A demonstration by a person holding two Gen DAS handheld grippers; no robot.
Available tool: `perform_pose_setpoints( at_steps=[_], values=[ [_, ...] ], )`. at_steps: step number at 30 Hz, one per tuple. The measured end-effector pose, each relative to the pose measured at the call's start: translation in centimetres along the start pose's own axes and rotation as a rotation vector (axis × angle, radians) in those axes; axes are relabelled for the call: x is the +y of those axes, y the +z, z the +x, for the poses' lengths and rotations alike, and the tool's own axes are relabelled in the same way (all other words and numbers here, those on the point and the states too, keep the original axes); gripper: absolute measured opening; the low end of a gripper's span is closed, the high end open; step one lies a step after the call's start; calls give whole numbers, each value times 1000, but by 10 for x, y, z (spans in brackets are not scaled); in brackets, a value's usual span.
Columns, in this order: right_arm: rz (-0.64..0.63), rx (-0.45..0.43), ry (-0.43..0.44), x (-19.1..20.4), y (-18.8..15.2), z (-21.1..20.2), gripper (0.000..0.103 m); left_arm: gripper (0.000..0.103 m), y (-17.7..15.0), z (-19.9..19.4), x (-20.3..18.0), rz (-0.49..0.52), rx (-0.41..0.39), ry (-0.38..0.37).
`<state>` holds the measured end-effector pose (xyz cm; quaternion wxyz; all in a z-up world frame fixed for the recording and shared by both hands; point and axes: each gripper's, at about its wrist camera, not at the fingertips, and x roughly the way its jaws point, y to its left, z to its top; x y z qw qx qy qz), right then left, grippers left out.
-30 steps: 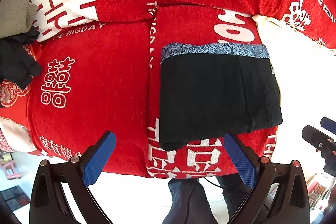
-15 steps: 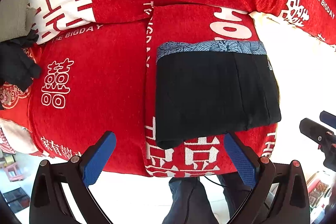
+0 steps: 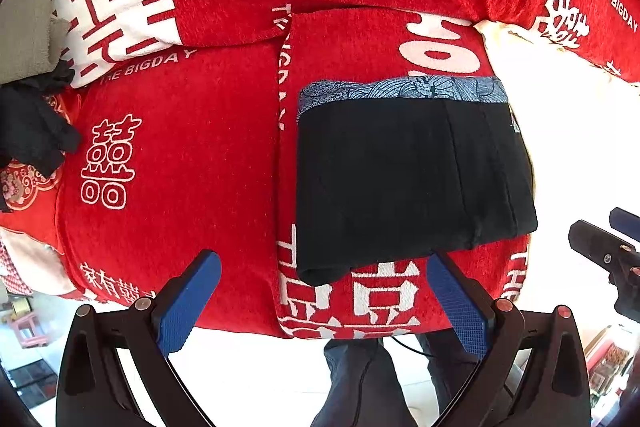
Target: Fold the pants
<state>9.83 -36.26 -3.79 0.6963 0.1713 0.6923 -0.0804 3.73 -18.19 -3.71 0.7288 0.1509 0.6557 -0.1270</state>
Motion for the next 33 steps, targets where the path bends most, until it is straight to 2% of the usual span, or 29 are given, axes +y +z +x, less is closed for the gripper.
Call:
perform_pose_setpoints(
  at_steps=[33],
  values=[
    [-35,6,-3,9,3,4,92,103,-2,2,-3,-27,-1,-7]
  ],
)
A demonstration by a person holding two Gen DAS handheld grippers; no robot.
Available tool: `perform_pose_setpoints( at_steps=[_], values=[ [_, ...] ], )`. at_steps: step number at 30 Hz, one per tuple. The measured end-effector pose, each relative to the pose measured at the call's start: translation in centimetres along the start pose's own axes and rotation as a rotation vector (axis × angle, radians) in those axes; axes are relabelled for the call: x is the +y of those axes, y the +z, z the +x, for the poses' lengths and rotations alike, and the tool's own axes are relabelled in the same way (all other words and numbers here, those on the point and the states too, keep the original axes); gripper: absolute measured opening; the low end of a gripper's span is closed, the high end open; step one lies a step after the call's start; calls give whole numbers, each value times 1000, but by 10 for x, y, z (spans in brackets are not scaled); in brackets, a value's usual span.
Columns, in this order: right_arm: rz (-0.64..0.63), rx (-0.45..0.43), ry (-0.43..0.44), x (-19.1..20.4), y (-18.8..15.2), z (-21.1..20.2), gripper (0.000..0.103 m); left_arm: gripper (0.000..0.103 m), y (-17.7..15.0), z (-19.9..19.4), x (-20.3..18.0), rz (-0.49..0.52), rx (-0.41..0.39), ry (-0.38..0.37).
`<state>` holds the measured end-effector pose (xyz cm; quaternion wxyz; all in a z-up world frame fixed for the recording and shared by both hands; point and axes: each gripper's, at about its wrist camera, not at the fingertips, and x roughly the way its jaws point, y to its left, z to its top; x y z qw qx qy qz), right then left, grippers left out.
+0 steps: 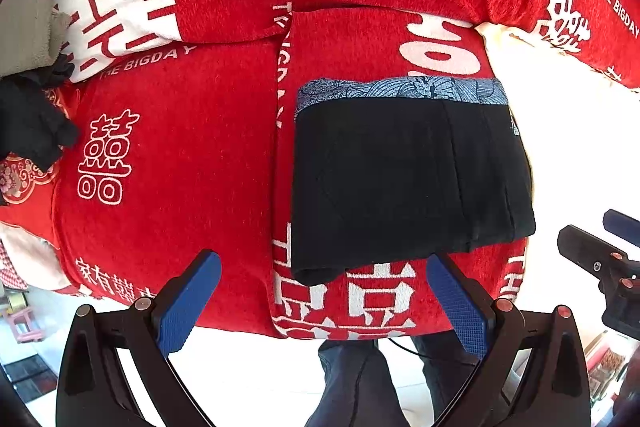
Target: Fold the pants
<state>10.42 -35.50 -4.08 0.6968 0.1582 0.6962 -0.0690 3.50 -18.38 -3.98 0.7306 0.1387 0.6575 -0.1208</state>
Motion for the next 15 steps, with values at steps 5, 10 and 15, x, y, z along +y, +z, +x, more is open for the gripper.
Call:
perform_pose_setpoints(
  at_steps=[5,10,15],
  values=[
    [-3,-1,1,3,0,0,92,103,0,0,-1,4,-3,3],
    [-6,0,1,2,0,0,92,103,-1,-1,-1,1,-7,0],
    [-5,1,2,3,-1,0,92,103,-1,-1,0,0,-10,6]
  ],
)
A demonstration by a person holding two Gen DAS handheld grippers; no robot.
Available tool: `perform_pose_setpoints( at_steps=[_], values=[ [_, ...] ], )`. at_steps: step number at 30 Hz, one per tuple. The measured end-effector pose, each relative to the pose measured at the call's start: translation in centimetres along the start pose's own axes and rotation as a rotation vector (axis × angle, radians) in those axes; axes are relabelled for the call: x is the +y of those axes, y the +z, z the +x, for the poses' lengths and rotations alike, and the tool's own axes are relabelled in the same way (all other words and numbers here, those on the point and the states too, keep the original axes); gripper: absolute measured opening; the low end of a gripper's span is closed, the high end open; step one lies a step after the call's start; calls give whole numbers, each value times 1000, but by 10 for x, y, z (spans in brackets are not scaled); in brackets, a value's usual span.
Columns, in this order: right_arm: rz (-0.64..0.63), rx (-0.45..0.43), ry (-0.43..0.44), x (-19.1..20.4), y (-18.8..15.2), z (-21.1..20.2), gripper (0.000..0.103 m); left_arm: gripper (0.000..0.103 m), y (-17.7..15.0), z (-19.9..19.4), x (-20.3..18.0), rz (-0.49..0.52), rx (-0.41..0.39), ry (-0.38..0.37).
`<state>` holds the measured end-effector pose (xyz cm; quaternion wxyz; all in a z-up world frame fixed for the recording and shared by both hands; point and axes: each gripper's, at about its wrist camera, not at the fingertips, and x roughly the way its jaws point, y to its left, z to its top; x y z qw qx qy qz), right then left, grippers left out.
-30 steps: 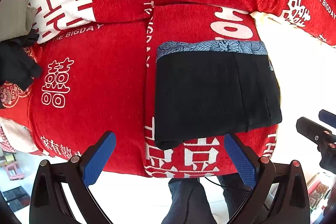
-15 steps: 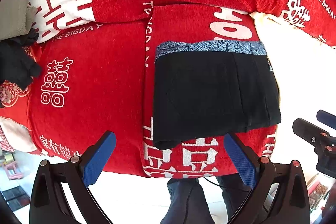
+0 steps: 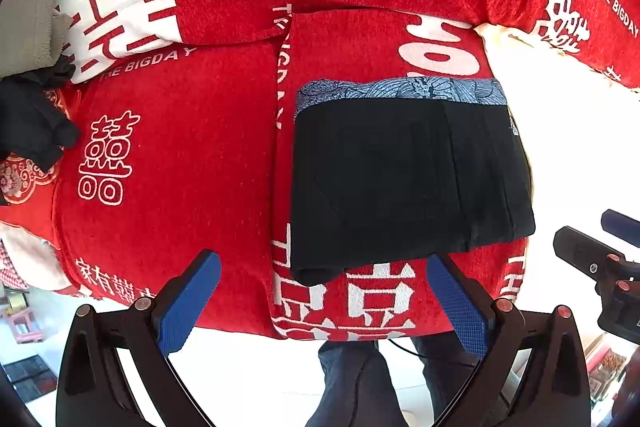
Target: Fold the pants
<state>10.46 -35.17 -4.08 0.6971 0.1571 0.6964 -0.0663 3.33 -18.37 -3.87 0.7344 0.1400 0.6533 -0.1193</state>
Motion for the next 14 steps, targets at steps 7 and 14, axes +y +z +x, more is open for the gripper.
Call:
perform_pose_setpoints(
  at_steps=[7,14],
  values=[
    [-6,3,2,3,0,1,92,103,0,0,0,-3,2,-5],
    [-5,2,1,4,0,1,92,103,0,-1,0,3,-13,-5]
  ],
)
